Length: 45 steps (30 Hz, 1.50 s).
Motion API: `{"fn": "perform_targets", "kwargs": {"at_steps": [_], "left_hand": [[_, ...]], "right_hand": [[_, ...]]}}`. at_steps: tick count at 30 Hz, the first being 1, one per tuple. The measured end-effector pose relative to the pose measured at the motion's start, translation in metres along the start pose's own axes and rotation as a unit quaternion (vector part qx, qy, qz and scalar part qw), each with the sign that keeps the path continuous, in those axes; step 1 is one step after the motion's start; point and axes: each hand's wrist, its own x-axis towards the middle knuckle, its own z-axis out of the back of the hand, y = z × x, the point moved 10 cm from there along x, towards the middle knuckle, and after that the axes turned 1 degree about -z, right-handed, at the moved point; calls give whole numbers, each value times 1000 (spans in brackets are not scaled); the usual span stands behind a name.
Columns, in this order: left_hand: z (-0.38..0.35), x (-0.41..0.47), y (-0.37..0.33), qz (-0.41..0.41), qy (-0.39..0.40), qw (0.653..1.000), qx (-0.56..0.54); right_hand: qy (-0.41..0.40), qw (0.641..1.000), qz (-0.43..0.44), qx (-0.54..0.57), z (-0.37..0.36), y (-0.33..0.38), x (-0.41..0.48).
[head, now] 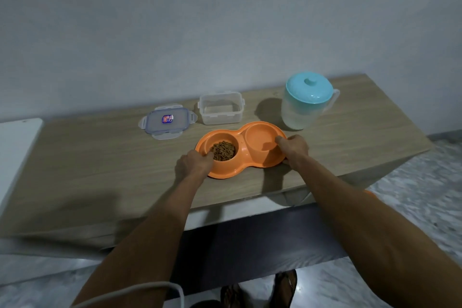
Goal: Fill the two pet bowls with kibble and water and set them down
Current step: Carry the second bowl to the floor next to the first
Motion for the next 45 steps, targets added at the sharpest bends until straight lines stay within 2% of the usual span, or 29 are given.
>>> {"fn": "perform_targets", "kwargs": {"at_steps": [6,9,16,23,32,39,45], "left_hand": [[-12,-5,6,31,30,996,-84],[-16,-20,-1,28,36,995,-85],[-48,-61,-57,-5,69,990,-122],[-107,-136,-153,-77,106,983,-128],[-201,-268,-283,-136,111,979,-102],[-274,-367,-376,-170,144,968,-111],[-334,-417,-468,-202,161,958,-128]], "right_hand": [[-25,1000,-6,2,18,-11,-10],[-48,999,-7,0,37,-25,-16],[-91,996,-3,24,117,-54,-24],[-140,988,-13,71,248,-93,-22],[-181,978,-1,105,443,-157,2],[-209,971,-16,114,575,-201,40],[-238,962,-25,133,664,-229,97]]}}
